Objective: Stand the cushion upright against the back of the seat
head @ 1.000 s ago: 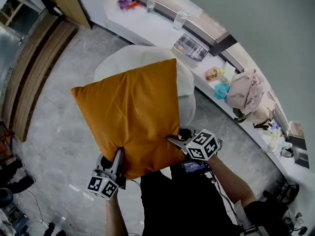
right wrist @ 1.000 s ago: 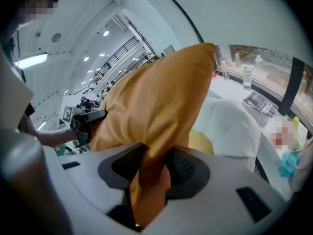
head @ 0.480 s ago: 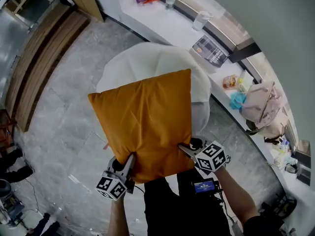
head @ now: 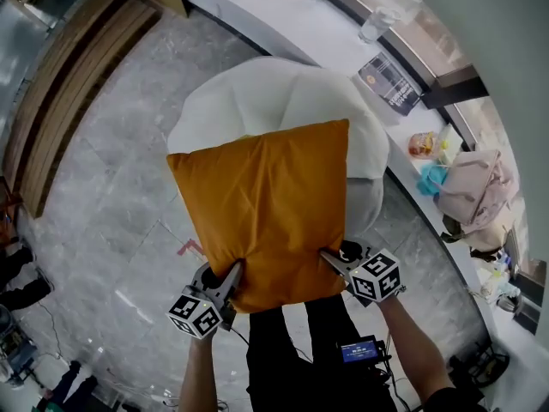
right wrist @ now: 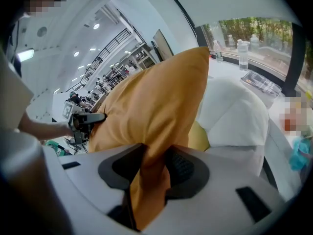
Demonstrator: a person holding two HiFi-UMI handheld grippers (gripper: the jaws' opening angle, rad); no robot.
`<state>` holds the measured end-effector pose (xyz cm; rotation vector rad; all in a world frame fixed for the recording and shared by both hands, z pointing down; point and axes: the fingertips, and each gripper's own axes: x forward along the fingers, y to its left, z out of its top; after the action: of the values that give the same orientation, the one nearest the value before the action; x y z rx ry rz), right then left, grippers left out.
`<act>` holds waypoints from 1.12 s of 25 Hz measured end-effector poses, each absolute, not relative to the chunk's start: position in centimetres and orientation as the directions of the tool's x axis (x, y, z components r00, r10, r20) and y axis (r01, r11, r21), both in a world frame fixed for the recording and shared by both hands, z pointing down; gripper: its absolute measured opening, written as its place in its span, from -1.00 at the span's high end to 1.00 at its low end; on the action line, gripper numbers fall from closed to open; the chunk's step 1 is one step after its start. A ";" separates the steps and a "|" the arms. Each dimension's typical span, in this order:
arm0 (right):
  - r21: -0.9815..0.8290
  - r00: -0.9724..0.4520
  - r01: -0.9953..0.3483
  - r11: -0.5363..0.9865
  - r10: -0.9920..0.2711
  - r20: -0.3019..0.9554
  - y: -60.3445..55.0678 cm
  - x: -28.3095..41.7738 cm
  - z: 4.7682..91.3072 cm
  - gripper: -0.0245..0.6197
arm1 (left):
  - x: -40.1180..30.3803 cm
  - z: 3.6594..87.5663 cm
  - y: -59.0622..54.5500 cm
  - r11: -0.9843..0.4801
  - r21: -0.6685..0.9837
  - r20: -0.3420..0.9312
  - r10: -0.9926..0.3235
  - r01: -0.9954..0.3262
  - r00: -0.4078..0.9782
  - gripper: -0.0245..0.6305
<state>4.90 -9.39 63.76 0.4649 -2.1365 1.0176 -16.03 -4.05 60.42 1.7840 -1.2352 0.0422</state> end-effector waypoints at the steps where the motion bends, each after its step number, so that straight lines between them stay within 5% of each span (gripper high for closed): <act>1: -0.521 -0.679 -0.584 0.622 -0.022 0.734 -9.7 4.6 64.5 0.42 | -16.4 61.3 -4.5 -0.054 0.667 0.494 -0.715 -0.743 0.495 0.46; 28: -0.375 -0.715 -0.588 0.717 -0.243 0.656 -25.3 -3.8 75.7 0.42 | -24.7 71.5 -19.4 -0.131 0.480 0.357 -0.874 -0.867 0.330 0.48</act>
<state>-3.80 -25.33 75.73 0.6292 -2.3380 0.7791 -24.65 -19.39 71.54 1.9812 -1.5241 -0.0133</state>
